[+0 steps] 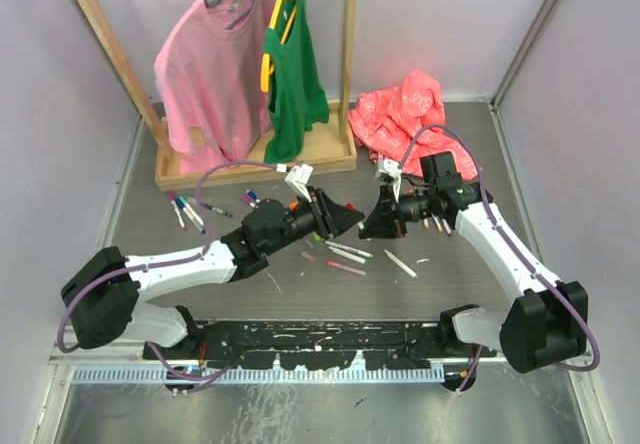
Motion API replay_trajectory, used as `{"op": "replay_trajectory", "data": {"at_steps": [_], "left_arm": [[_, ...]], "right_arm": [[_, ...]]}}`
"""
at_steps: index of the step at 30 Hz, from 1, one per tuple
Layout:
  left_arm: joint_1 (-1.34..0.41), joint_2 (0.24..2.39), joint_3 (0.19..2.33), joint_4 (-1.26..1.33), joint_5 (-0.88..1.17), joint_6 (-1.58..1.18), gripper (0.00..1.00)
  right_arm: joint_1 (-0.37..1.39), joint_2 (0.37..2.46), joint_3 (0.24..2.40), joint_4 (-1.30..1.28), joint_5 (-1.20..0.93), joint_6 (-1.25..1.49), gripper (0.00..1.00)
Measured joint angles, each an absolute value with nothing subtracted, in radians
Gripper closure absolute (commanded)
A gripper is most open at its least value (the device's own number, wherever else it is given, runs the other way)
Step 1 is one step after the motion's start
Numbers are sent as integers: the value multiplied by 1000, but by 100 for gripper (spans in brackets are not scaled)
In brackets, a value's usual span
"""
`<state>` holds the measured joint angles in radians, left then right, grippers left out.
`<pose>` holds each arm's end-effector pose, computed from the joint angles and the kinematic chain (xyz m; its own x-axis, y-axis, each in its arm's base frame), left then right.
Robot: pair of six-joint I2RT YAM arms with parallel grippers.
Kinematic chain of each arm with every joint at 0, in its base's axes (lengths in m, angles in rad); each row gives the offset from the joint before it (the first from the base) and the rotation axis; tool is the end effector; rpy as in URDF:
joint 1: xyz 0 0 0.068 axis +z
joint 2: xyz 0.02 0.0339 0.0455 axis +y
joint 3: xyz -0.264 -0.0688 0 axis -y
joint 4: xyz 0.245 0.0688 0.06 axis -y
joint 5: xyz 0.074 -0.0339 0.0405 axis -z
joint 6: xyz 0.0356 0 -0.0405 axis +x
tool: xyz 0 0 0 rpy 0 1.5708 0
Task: Open the pen caps
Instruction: Open the pen cap from the pen.
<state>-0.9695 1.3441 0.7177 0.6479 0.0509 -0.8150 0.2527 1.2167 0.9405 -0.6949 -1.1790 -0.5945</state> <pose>0.1704 -0.2516 0.2781 -0.6119 -0.3928 -0.6865 0.5934 0.3458 -0.7268 0.2144 0.0894 0.2797 -0.3258 -0.3050 -0.8949 -0.9452 0.0826 0.3159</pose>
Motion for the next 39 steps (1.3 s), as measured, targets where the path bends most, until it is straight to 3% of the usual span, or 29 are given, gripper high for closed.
{"op": "replay_trajectory", "data": {"at_steps": [4, 8, 16, 27, 32, 35, 39], "left_arm": [[-970, 1336, 716, 654, 44, -815, 55], [-970, 1309, 704, 663, 24, -813, 55], [-970, 1305, 689, 671, -6, -805, 71], [-970, 1305, 682, 698, -19, -805, 74], [-970, 1305, 682, 698, -24, -807, 83], [-970, 1305, 682, 689, -31, -806, 99], [-971, 1305, 682, 673, -62, -818, 100]], "right_arm": [[253, 1217, 941, -688, -1179, -592, 99], [253, 1217, 941, -686, -1179, -592, 99], [253, 1217, 941, -681, -1175, -591, 99], [253, 1217, 941, -677, -1168, -588, 99], [253, 1217, 941, -675, -1161, -586, 99], [253, 1217, 941, -675, -1153, -577, 99], [253, 1217, 940, -673, -1137, -572, 99]]}}
